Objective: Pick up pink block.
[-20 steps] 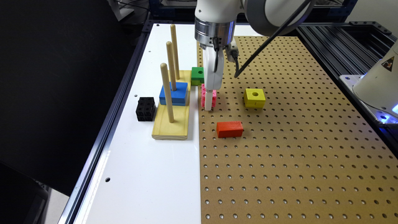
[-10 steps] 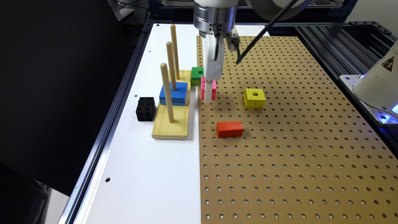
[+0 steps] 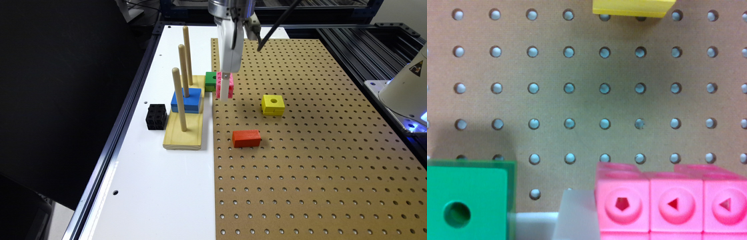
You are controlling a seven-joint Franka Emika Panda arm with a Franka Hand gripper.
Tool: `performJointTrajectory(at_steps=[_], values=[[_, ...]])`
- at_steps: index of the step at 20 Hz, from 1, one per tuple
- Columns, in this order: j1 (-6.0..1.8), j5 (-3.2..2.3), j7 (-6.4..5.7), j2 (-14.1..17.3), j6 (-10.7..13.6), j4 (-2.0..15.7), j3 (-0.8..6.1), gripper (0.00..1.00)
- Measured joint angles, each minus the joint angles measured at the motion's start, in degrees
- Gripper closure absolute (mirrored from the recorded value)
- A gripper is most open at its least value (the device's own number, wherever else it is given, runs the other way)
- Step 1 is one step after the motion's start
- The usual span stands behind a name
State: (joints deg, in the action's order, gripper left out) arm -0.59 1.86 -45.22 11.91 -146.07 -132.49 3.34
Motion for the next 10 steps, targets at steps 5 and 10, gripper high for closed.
performJointTrajectory(at_steps=[5,10], values=[[-0.05,0.0,0.0,-2.09,2.25,-0.13,-0.01,1.0],[-0.11,0.0,-0.01,-6.88,6.66,-0.11,-0.01,1.0]])
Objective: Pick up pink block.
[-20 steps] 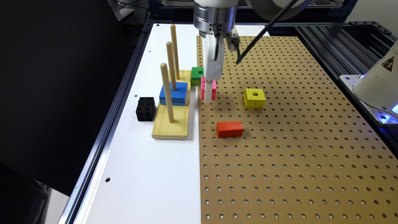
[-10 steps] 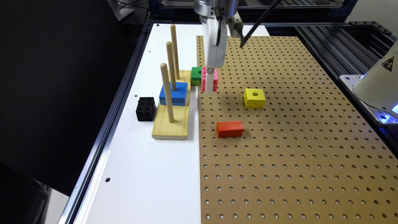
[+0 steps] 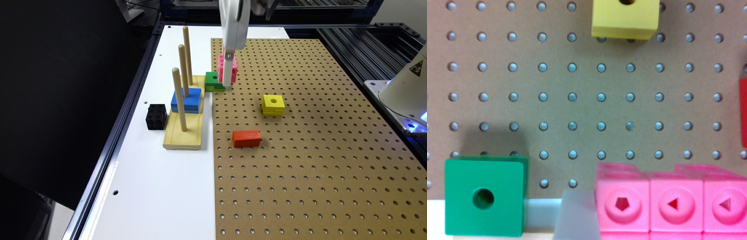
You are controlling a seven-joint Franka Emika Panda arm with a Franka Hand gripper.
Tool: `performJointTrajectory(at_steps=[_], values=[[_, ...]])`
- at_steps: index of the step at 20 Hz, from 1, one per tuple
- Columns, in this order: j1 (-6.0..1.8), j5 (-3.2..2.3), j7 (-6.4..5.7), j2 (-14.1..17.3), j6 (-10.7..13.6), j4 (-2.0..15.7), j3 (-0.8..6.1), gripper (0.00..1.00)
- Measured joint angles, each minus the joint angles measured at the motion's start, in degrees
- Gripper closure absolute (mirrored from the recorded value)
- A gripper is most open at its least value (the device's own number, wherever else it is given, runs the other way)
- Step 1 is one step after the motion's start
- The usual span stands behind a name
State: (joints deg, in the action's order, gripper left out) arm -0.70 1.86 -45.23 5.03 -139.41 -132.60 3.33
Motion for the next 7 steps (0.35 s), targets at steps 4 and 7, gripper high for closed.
performJointTrajectory(at_steps=[4,7], values=[[-0.03,0.0,-0.01,-3.38,3.18,0.0,0.0,1.0],[-0.03,0.0,-0.02,-5.96,5.43,0.09,0.0,1.0]])
